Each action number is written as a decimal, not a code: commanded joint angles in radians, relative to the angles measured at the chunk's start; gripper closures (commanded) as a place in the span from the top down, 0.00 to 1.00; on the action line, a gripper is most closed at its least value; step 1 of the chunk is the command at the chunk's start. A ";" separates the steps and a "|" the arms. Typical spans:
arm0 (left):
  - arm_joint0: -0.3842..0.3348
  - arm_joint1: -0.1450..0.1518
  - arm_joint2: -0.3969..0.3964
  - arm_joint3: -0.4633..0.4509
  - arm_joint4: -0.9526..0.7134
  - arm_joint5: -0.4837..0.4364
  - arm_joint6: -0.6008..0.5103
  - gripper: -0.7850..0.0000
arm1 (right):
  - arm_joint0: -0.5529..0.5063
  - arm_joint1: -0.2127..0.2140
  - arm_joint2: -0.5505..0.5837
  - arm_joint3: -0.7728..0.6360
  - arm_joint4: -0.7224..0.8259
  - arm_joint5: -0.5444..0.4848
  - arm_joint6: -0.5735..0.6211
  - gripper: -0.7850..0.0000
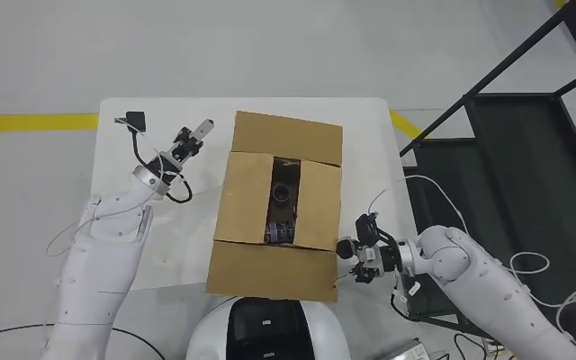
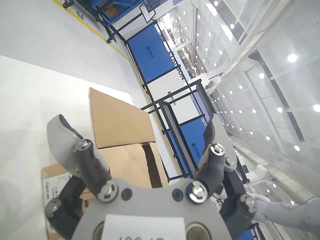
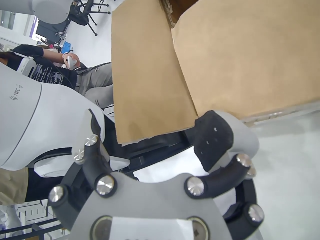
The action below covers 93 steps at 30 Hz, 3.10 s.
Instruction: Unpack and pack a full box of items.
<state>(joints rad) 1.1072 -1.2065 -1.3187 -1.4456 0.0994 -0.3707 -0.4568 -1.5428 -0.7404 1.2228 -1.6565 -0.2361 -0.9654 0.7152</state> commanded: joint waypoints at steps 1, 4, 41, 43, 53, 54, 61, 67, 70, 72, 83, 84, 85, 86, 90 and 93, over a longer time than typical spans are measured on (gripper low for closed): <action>0.002 0.000 -0.001 -0.002 0.002 0.000 0.003 1.00 | -0.030 0.005 0.016 -0.001 -0.005 0.003 -0.004 1.00; 0.006 0.001 -0.001 -0.003 0.003 -0.001 0.006 1.00 | -0.063 0.010 0.025 -0.001 -0.005 -0.001 -0.013 1.00; 0.030 0.006 -0.010 -0.024 0.017 0.010 0.021 1.00 | 0.118 -0.017 -0.072 0.141 0.034 -0.027 -0.088 1.00; 0.027 0.006 -0.009 -0.018 0.015 0.011 0.023 1.00 | 0.114 -0.016 -0.061 0.142 0.034 -0.033 -0.105 1.00; 0.015 0.005 -0.007 0.000 0.007 0.011 0.025 1.00 | 0.079 -0.011 -0.069 0.132 0.023 -0.038 -0.087 1.00; 0.015 0.005 -0.008 0.000 0.007 0.010 0.024 1.00 | 0.078 -0.011 -0.076 0.136 0.027 -0.034 -0.076 1.00; 0.016 0.007 -0.014 0.001 0.006 0.011 0.024 1.00 | 0.097 -0.019 -0.137 0.171 0.070 -0.037 -0.030 1.00; 0.019 0.008 -0.017 -0.004 0.010 0.010 0.027 1.00 | 0.107 -0.023 -0.181 0.117 0.080 -0.047 -0.013 1.00; 0.019 0.008 -0.018 -0.005 0.010 0.010 0.028 1.00 | 0.112 -0.022 -0.186 0.089 0.087 -0.047 -0.016 1.00; 0.019 0.008 -0.019 -0.003 0.009 0.010 0.030 1.00 | 0.110 -0.019 -0.185 0.056 0.100 -0.047 -0.025 1.00; -0.018 0.006 -0.016 0.039 0.004 0.011 0.036 1.00 | 0.198 -0.011 -0.169 0.063 0.247 -0.047 -0.024 1.00; -0.023 0.005 -0.014 0.047 0.006 0.012 0.035 1.00 | 0.209 -0.013 -0.169 0.069 0.249 -0.047 -0.027 1.00; -0.030 0.005 -0.012 0.056 0.011 0.013 0.030 1.00 | 0.219 -0.015 -0.167 0.076 0.242 -0.047 -0.031 1.00; -0.039 0.005 -0.009 0.066 0.017 0.013 0.022 1.00 | 0.228 -0.016 -0.164 0.085 0.235 -0.047 -0.038 1.00; -0.086 0.005 0.006 0.122 0.029 -0.006 -0.021 1.00 | 0.252 -0.023 -0.158 0.103 0.189 -0.046 -0.070 1.00; -0.137 0.002 0.022 0.181 0.040 -0.027 -0.036 1.00 | 0.267 -0.028 -0.161 0.095 0.158 0.000 -0.074 1.00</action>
<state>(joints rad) 0.9895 -1.2033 -1.3042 -1.2876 0.1384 -0.3881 -0.4864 -1.2799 -0.7670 1.0631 -1.5551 -0.0681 -0.9858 0.6412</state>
